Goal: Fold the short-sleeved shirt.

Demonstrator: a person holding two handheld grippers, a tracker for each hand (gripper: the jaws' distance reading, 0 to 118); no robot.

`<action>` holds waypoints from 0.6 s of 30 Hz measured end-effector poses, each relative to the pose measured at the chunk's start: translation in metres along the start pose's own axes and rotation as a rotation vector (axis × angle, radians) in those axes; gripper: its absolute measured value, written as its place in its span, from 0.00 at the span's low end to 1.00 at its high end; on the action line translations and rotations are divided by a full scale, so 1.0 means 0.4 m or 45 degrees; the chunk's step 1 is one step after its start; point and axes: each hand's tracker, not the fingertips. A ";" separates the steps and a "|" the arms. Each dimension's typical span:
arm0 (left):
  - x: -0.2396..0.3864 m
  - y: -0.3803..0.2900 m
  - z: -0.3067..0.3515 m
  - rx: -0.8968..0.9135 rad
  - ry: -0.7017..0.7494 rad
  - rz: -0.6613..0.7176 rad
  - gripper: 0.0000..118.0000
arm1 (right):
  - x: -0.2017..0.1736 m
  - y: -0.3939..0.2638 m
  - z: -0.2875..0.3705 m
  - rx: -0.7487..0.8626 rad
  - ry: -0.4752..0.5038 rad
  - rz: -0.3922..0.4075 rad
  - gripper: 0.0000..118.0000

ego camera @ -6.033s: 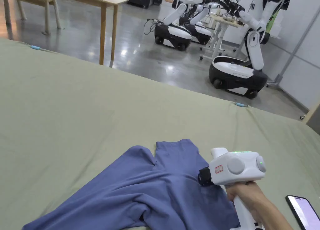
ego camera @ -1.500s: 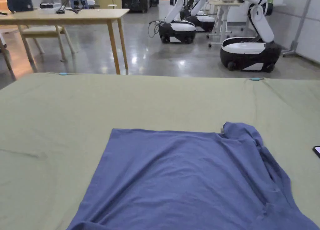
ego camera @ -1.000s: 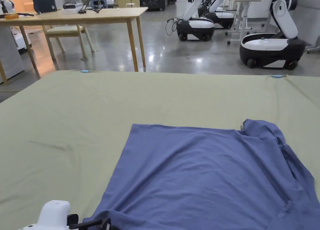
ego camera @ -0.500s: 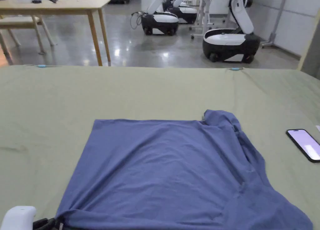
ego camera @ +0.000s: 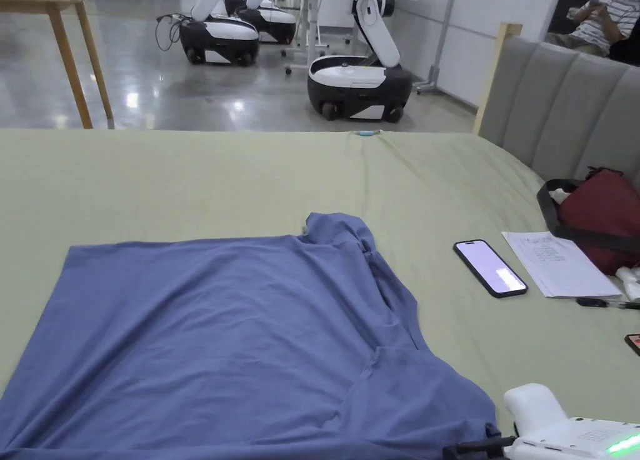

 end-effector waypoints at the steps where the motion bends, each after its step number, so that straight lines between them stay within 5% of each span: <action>1: 0.004 -0.002 0.001 -0.002 -0.001 -0.001 0.05 | -0.002 -0.003 -0.009 0.004 0.015 -0.003 0.74; 4: 0.007 -0.005 -0.001 -0.035 -0.014 0.020 0.05 | -0.010 -0.007 -0.012 0.029 0.049 -0.044 0.42; 6: 0.016 -0.011 0.002 -0.034 -0.025 0.020 0.05 | -0.005 -0.005 0.010 0.063 0.133 -0.054 0.09; 18: 0.013 0.128 0.073 0.145 -0.114 -0.033 0.04 | 0.000 0.103 0.135 0.307 0.161 -0.093 0.09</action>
